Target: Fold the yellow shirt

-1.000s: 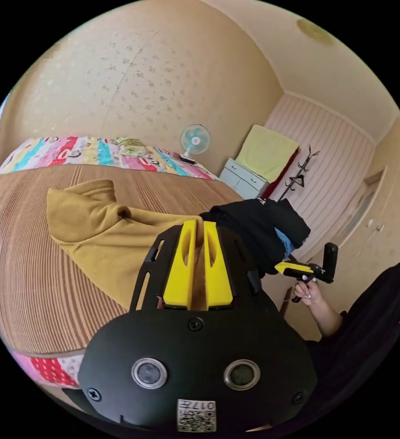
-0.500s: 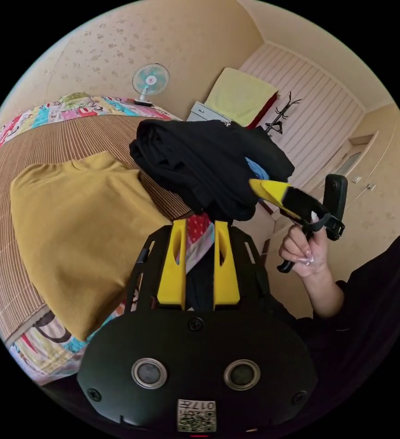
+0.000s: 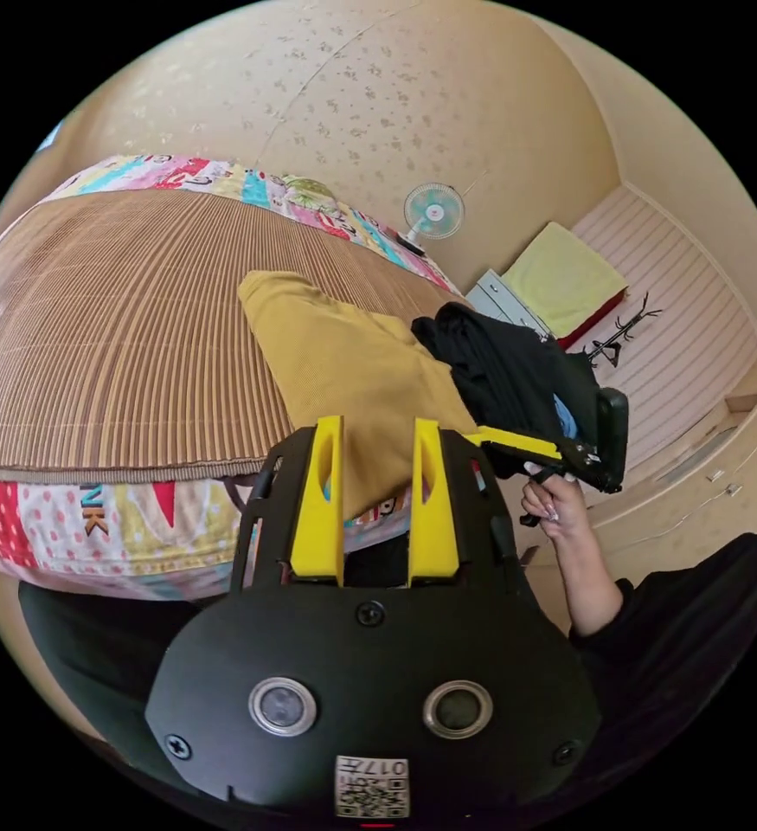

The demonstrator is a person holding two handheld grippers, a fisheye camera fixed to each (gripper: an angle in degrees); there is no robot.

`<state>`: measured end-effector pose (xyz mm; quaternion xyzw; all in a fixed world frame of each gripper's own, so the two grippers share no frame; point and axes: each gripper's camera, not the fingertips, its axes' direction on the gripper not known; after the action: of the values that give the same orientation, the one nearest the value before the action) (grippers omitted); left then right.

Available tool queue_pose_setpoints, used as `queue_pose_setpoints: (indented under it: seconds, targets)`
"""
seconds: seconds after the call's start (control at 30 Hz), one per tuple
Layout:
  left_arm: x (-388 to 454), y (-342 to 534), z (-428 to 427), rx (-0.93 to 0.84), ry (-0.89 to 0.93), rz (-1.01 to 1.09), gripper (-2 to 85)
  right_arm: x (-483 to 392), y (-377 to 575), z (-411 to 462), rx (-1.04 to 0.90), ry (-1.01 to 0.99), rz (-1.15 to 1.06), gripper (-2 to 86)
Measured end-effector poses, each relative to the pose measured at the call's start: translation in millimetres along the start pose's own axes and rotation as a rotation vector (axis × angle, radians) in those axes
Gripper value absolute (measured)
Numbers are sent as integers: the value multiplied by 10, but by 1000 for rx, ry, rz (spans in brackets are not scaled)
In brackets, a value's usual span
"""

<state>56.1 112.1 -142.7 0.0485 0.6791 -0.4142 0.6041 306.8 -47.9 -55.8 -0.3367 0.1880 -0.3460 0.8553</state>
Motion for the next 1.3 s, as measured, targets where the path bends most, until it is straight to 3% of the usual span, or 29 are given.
queue_pose_setpoints:
  seconds: [0.1,0.23,0.47,0.63,0.7,0.83,0.93,1.17,1.3]
  targets:
    - [-218,-20,-108,4,15,-36,150,153,163,-432,159,-54,81,35]
    - [-539,22,31,-67,76,-147,196,448,263,-12,-65,96,169,36]
    - [-737,51,473,-225,145,-239,186,706,415,-149,-37,37,291,69]
    - [-856,-92,565,-290,197,-226,162,1187,830,-352,154,-556,471,136]
    - [-864,-92,640,-342,256,-218,150,1283,951,-316,151,-659,514,142]
    - [-889,63,849,-388,289,-256,99,1353,1102,-232,83,-649,558,160]
    - [-896,103,799,-323,386,-266,69,1406,1137,-134,66,-740,596,179]
    - [-524,-10,552,-281,563,-127,62,1310,1104,215,120,-1010,739,242]
    - [46,3,491,-336,586,61,58,1194,1064,470,243,-1156,860,260]
